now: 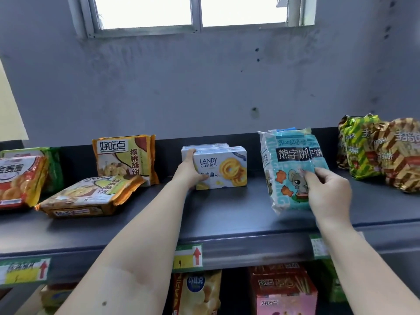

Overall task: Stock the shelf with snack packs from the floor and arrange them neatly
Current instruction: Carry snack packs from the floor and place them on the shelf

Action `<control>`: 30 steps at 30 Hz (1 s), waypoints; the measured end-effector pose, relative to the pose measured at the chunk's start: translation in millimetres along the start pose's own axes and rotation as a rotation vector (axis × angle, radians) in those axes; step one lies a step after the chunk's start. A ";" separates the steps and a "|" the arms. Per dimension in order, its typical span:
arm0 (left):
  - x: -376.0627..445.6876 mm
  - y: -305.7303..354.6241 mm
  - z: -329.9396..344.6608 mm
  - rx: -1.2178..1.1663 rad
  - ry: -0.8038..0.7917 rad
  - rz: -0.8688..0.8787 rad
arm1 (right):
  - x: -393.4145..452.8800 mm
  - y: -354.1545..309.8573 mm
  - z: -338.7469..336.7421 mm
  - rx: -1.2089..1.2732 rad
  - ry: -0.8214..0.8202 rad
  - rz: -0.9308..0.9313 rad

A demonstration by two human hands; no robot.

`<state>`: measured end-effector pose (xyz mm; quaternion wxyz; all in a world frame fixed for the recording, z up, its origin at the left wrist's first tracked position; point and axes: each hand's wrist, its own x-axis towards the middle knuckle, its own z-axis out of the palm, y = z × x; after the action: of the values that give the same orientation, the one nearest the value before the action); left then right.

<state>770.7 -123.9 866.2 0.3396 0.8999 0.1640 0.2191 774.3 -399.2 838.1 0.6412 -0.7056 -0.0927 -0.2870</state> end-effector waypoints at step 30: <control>-180.6 107.1 62.2 0.188 0.280 0.212 | -21.3 -18.0 -26.7 -0.228 -0.108 -0.462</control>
<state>664.4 -314.2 846.4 0.2030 0.9006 0.1337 0.3604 740.3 -416.9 842.6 0.4691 -0.7478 -0.2526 -0.3963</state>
